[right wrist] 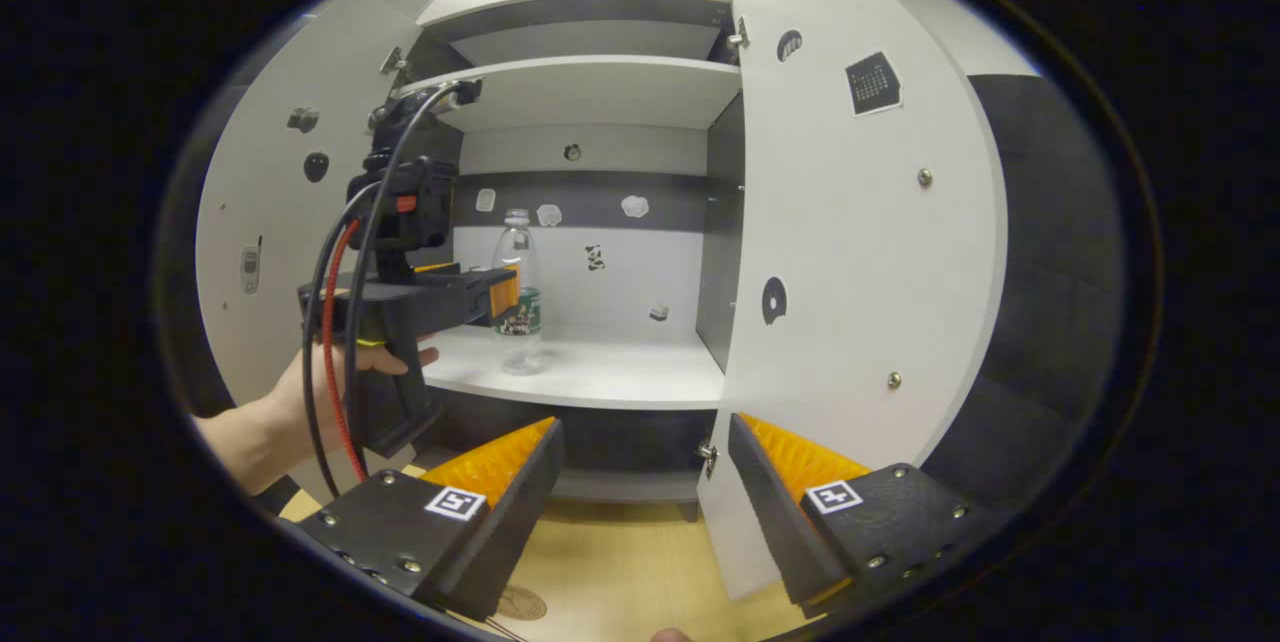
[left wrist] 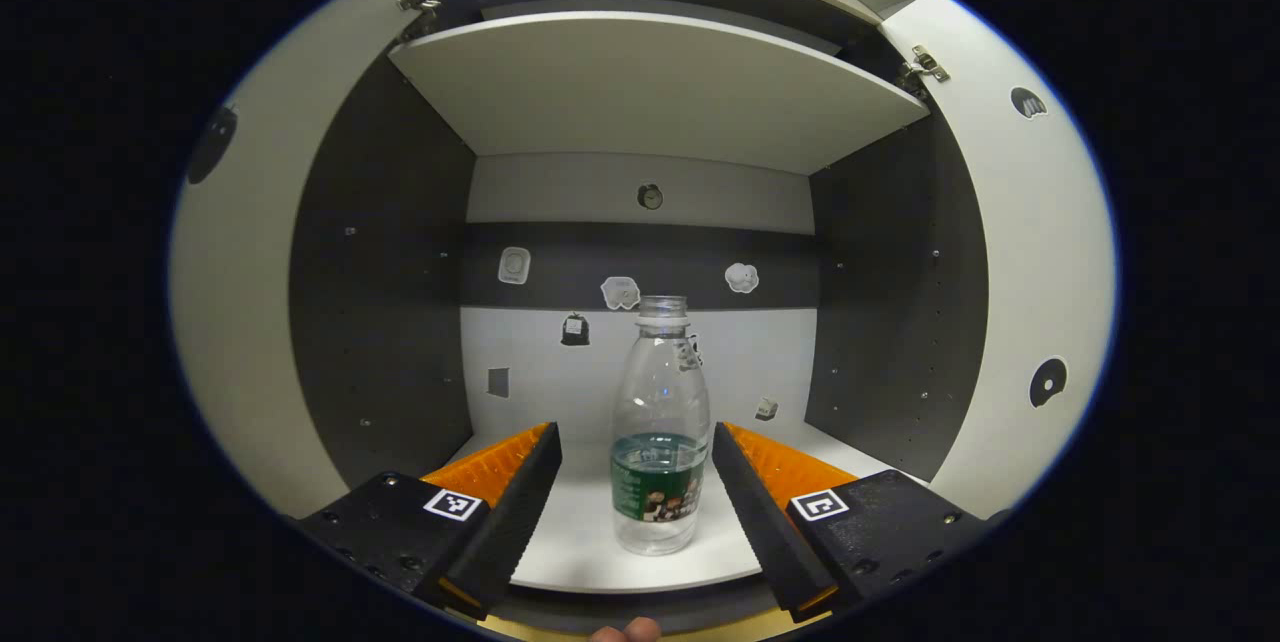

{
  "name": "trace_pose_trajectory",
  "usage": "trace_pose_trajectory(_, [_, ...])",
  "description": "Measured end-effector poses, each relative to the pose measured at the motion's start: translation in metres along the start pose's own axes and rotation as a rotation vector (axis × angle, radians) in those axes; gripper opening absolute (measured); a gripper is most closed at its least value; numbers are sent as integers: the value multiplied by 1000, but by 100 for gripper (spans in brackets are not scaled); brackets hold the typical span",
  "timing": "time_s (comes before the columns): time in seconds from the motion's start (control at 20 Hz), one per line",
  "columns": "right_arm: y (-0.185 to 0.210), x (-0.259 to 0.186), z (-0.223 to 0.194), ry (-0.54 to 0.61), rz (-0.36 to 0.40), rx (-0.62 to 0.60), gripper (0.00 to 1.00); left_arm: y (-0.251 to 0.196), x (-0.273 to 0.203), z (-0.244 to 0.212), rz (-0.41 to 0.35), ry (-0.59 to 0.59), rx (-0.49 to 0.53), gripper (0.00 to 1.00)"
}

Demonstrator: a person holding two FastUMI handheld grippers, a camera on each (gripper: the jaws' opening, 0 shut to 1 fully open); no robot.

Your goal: Grasp the bottle in the cabinet with the left hand and place it on the coaster, then close the right door with the right hand and the left door with the left hand.

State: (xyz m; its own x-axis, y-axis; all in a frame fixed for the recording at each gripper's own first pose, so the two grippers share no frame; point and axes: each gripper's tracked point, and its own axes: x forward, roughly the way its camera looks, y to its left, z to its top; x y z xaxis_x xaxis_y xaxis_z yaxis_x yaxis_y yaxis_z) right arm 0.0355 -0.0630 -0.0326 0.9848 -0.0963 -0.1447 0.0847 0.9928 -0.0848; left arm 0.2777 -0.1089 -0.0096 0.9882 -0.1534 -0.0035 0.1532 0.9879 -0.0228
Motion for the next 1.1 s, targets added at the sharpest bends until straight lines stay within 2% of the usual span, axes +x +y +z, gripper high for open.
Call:
trace_pose_trajectory(0.5, [-9, 5, -6, 30, -19, -3, 100, -7, 49, -14, 3, 25, 21, 97])
trace_pose_trajectory(0.55, [-10, 5, -7, 32, -19, -3, 100, -5, 50, -16, 11, 30, 39, 95])
trace_pose_trajectory(0.6, [-10, 5, -7, 32, -20, -2, 100, -3, 52, -16, 25, 30, 53, 87])
trace_pose_trajectory(0.65, [-12, 5, -8, 34, -22, -1, 100, -3, 52, -14, 27, 31, 62, 82])
trace_pose_trajectory(0.8, [-13, 2, -9, 36, -18, 0, 100, -3, 44, -9, 36, 20, 48, 80])
trace_pose_trajectory(1.1, [-17, -7, -12, 34, 3, 12, 100, -4, -15, 16, 30, -40, 8, 81])
